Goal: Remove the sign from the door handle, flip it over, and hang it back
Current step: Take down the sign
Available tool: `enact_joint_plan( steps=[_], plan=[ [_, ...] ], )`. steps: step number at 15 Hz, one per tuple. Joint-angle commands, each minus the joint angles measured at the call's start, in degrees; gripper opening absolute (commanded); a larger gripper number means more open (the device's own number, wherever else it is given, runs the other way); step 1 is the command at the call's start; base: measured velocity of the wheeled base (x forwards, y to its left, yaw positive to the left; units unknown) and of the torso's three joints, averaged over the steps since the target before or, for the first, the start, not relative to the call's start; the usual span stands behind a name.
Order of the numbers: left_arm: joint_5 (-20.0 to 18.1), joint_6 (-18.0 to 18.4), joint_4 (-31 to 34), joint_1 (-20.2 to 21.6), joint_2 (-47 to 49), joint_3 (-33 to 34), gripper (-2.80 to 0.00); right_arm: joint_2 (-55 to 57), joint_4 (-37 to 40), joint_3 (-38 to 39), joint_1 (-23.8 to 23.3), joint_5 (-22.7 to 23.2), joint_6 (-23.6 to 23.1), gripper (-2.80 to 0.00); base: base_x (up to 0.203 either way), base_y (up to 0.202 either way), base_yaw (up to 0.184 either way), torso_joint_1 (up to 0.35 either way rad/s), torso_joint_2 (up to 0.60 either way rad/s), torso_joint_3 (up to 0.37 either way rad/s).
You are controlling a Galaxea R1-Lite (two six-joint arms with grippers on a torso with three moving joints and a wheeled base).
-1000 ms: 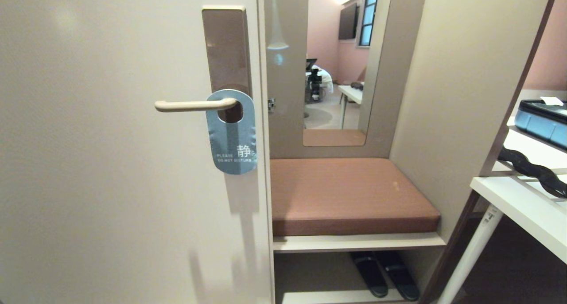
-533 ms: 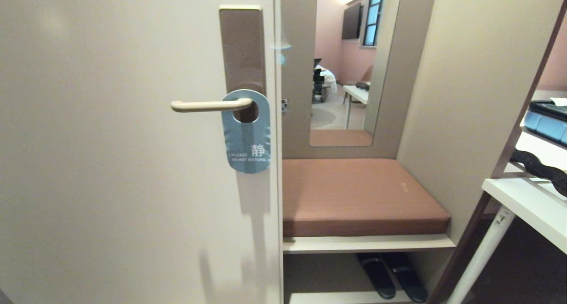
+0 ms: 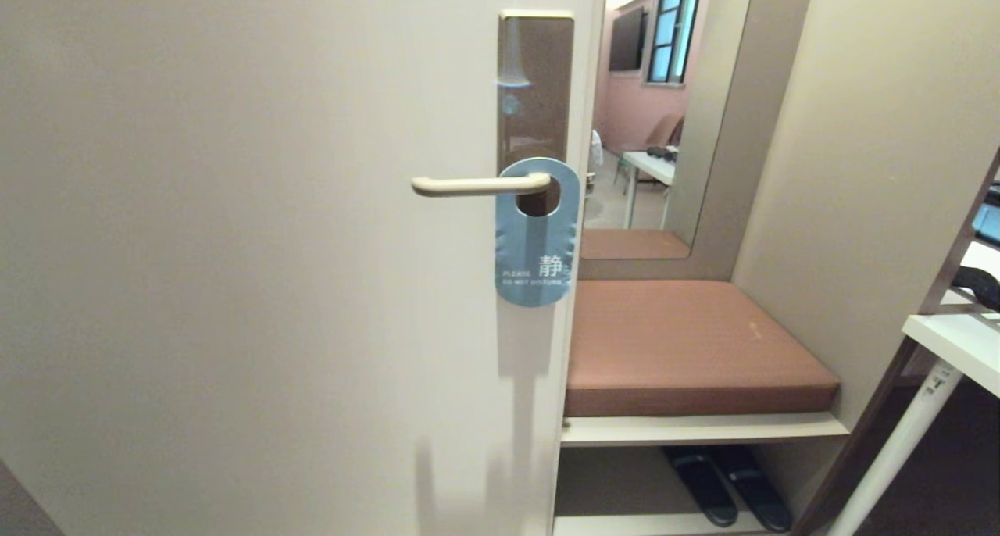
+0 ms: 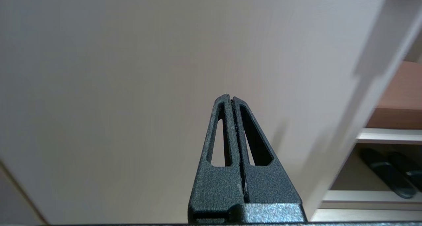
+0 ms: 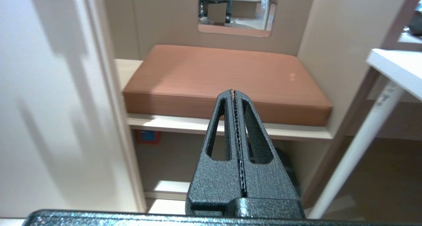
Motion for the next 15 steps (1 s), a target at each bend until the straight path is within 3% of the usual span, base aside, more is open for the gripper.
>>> enact_joint_plan(
  steps=[1,3,15],
  plan=[
    [-0.01,-0.04,-0.07,0.01,0.0,-0.04,-2.8,0.0,0.02,0.0,0.04,0.05,-0.02,-2.8,0.0,0.184,-0.001,0.0,0.0,0.002],
    [-0.01,-0.04,-0.07,0.01,0.0,-0.02,-2.8,0.0,0.02,0.0,-0.05,0.05,-0.02,-2.8,0.0,0.114,0.0,0.0,0.0,-0.005],
    [-0.01,-0.04,-0.06,0.01,0.0,0.05,-2.8,0.0,0.02,0.0,0.04,0.05,-0.02,-2.8,0.0,0.0,0.0,0.0,0.0,0.0]
  ],
)
